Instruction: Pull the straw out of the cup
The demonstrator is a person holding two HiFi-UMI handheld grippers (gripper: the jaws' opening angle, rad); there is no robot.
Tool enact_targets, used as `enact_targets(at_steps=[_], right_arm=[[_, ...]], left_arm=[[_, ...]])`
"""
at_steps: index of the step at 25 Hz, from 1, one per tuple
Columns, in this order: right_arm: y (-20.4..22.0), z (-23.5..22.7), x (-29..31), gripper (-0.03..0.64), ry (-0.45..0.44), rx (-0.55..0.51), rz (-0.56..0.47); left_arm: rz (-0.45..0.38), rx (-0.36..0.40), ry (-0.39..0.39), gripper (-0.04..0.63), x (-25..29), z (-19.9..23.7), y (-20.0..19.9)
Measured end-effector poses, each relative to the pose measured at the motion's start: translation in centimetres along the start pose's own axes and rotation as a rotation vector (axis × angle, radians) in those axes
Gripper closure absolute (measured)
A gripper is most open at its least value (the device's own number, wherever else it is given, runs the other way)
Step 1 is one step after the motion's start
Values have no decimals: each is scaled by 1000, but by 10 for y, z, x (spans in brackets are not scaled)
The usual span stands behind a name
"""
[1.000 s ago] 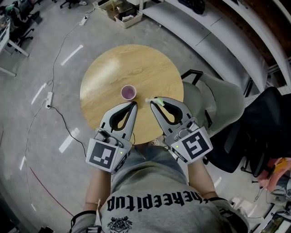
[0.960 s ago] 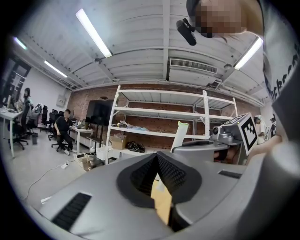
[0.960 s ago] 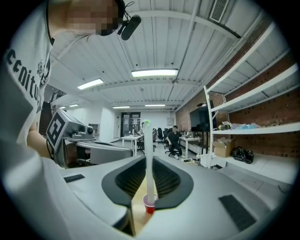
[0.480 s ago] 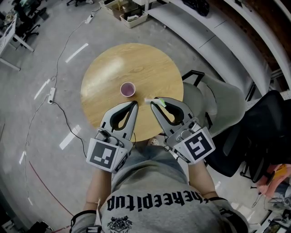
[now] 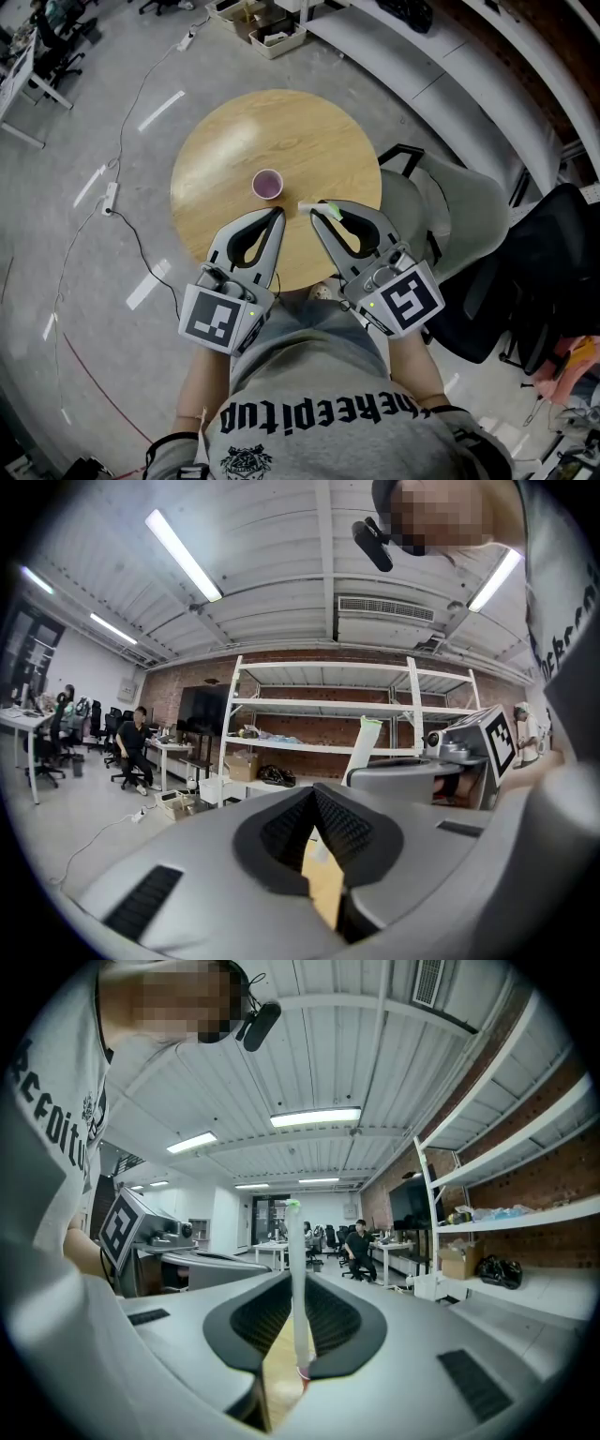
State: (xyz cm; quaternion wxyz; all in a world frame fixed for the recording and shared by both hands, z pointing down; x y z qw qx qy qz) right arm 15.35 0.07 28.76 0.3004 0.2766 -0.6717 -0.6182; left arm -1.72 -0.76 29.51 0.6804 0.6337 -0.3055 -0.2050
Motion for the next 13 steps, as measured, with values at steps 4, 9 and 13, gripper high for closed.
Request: enact_targets(at_steps=[4, 9, 13], right_arm=[[0, 0, 0, 568, 5, 1, -1], [0, 1, 0, 568, 8, 3, -5], [0, 0, 1, 568, 10, 4, -5]], left_arm=[[0, 4, 6, 569, 1, 1, 1], [4, 4, 8, 569, 1, 1, 1], [4, 6, 5, 569, 1, 2, 1]])
Point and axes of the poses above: the fingertips, and each gripper's own axes: x forward along the fingers, z to its left, y out of its underside, the point moved 9 cm from there along -x, backward along the fingers, and after that the axes turned 3 degrees about x, right-handed, at the moved point
